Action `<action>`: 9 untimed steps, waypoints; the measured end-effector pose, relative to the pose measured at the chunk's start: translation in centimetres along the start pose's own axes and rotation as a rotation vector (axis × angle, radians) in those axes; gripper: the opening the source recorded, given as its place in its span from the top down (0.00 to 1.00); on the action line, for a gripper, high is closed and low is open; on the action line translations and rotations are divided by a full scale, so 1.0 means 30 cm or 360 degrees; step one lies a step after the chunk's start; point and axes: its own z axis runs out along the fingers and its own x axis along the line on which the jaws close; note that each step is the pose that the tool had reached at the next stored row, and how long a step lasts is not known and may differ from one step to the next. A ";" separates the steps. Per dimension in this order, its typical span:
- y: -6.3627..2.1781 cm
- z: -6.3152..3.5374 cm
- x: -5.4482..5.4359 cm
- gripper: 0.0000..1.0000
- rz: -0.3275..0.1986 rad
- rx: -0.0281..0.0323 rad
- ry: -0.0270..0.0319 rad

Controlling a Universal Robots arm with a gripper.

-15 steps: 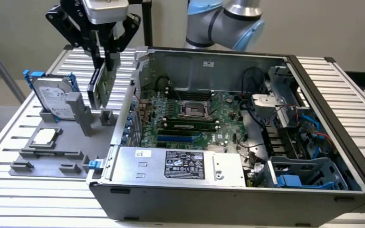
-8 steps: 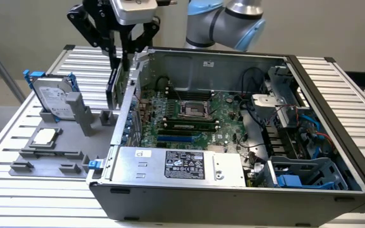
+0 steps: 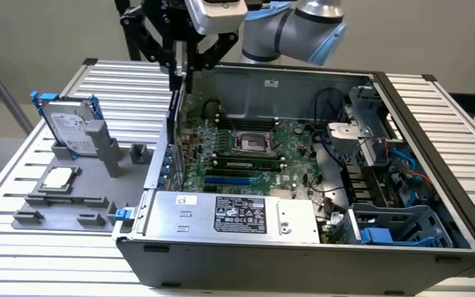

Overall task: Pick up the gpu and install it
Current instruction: 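Pick up the gpu and move the gpu toward the slot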

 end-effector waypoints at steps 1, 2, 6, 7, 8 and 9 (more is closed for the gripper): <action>0.000 -0.001 -0.015 0.73 0.0000 0.00000 0.00018; 0.000 -0.002 -0.031 0.73 0.0000 0.00001 0.00033; 0.001 0.001 -0.091 0.73 0.0001 0.00040 0.00053; 0.001 0.003 -0.108 0.73 0.0001 0.00065 0.00053; 0.001 0.004 -0.123 0.73 0.0001 0.00093 0.00052; 0.001 0.006 -0.138 0.73 0.0002 0.00126 0.00052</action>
